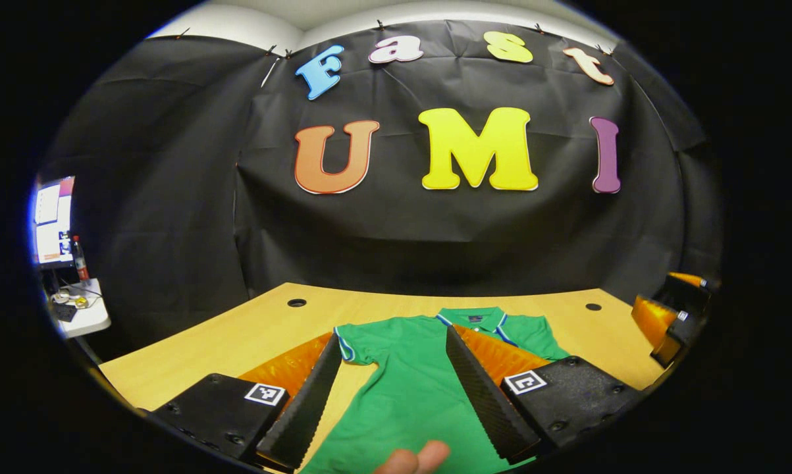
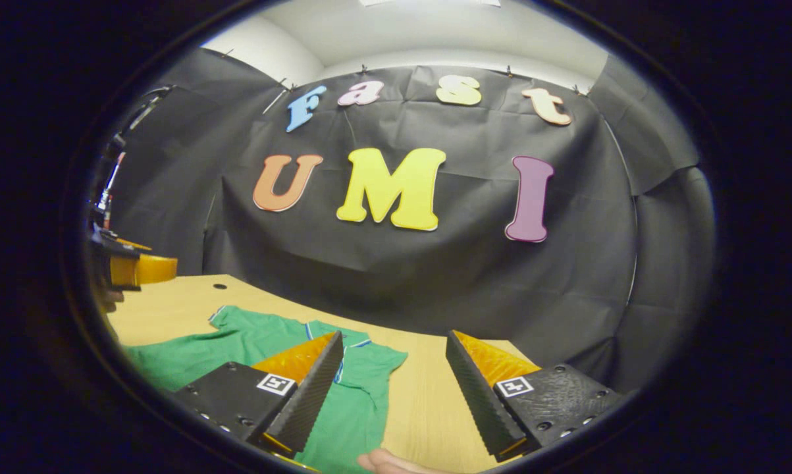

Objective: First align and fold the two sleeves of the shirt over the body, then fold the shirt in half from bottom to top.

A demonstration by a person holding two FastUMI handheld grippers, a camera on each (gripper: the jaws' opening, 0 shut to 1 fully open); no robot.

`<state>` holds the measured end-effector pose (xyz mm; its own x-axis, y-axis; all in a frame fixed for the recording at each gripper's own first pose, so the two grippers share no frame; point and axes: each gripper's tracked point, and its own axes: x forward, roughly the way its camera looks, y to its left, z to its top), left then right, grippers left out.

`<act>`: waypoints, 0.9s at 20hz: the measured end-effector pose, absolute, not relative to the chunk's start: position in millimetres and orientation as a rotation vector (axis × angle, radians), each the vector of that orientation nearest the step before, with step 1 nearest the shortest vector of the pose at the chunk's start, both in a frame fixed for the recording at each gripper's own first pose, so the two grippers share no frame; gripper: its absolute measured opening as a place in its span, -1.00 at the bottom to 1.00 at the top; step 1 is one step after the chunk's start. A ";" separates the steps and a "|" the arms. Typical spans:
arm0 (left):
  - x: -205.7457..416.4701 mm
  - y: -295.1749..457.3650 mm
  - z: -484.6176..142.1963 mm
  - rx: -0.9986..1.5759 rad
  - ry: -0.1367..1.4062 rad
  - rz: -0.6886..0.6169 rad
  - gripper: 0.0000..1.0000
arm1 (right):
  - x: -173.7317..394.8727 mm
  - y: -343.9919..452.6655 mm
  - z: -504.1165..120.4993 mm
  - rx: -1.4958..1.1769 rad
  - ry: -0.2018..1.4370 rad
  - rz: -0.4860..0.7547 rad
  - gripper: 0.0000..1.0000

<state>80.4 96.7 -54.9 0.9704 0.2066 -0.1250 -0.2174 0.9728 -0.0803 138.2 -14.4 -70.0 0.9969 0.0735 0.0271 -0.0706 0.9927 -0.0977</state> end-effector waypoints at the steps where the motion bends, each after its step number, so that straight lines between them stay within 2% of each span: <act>1: 83.7 101.8 -44.3 -0.085 0.097 0.231 1.00 | 136.5 -16.9 -75.0 -0.086 -0.031 0.074 0.89; 4: 100.1 125.6 -22.9 -0.094 0.078 0.291 1.00 | 136.8 -21.7 -96.7 -0.048 0.022 0.079 0.90; 9: 165.7 175.3 -18.1 -0.058 0.071 0.355 1.00 | 132.1 2.4 -112.7 0.034 0.101 0.213 0.89; 11: 194.5 198.3 -40.7 -0.078 0.063 0.381 1.00 | 129.8 3.3 -108.2 0.077 0.090 0.232 0.90; 17: 247.5 231.4 -129.3 -0.080 0.176 0.364 1.00 | 131.4 2.1 -121.8 0.122 0.120 0.226 0.91; 18: 249.8 235.0 -145.0 -0.092 0.206 0.371 1.00 | 130.5 3.4 -120.5 0.115 0.113 0.226 0.83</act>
<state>249.8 235.0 -145.0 0.9116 0.3497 -0.2161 -0.3684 0.9282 -0.0519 130.5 3.4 -120.5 0.9684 0.2292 -0.0985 -0.2164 0.9682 0.1257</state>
